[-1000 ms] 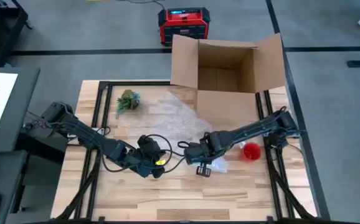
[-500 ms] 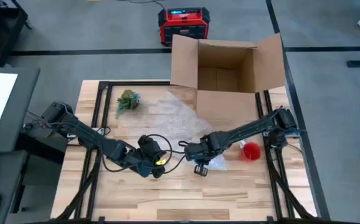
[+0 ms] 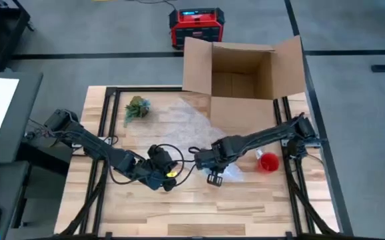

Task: Wrap mug
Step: Wrap the blue patterned mug with the transparent bubble wrap

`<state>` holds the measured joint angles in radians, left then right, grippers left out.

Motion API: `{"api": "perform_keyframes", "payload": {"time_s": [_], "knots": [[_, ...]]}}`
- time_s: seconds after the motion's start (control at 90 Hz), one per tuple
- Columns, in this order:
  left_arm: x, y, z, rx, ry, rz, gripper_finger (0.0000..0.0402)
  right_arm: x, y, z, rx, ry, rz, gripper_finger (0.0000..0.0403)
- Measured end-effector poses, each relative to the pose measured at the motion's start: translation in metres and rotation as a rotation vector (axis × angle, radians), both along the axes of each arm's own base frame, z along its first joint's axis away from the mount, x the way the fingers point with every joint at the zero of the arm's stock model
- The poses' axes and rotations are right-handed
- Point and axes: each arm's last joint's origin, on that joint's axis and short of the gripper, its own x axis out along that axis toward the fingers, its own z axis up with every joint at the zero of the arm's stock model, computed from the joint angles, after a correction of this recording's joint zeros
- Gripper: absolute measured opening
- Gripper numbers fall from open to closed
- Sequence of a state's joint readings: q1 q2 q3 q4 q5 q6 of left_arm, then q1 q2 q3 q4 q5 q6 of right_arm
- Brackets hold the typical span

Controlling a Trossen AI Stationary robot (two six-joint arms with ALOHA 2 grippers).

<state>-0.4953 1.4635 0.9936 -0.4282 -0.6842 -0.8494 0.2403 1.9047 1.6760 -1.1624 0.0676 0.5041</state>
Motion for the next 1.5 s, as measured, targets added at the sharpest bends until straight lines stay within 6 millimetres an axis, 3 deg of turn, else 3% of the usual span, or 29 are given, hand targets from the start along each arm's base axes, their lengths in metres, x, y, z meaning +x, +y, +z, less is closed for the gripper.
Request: {"api": "perform_keyframes", "payload": {"time_s": [0.222, 0.322, 0.644, 0.822, 1.0, 1.211, 1.356, 1.5], "knots": [[0.000, 0.000, 0.000, 0.000, 0.000, 0.000, 0.0000, 0.007, 0.006, 0.009, -0.118, -0.108, 0.009, 0.0000], [0.000, 0.000, 0.000, -0.001, -0.001, 0.000, 0.0000, 0.012, 0.004, -0.004, -0.128, -0.070, 0.011, 0.0000], [0.000, 0.000, 0.000, 0.001, 0.006, -0.003, 0.0000, 0.033, 0.003, -0.077, -0.080, 0.114, 0.089, 0.0000], [0.000, 0.000, 0.000, 0.001, 0.007, -0.004, 0.0000, 0.033, 0.008, -0.087, -0.055, 0.144, 0.145, 0.0000], [0.000, 0.000, 0.000, -0.004, 0.004, -0.004, 0.0000, 0.026, 0.014, -0.061, -0.051, 0.085, 0.158, 0.0000], [0.000, 0.000, 0.000, -0.006, 0.001, -0.004, 0.0000, 0.008, 0.022, -0.009, -0.037, -0.018, 0.160, 0.0000], [0.000, 0.000, 0.000, -0.007, 0.001, -0.004, 0.0000, -0.001, 0.032, 0.011, -0.032, -0.092, 0.187, 0.0009], [0.000, 0.000, 0.000, -0.007, 0.001, -0.004, 0.0000, -0.001, 0.044, 0.020, -0.012, -0.172, 0.212, 0.0050]]}}
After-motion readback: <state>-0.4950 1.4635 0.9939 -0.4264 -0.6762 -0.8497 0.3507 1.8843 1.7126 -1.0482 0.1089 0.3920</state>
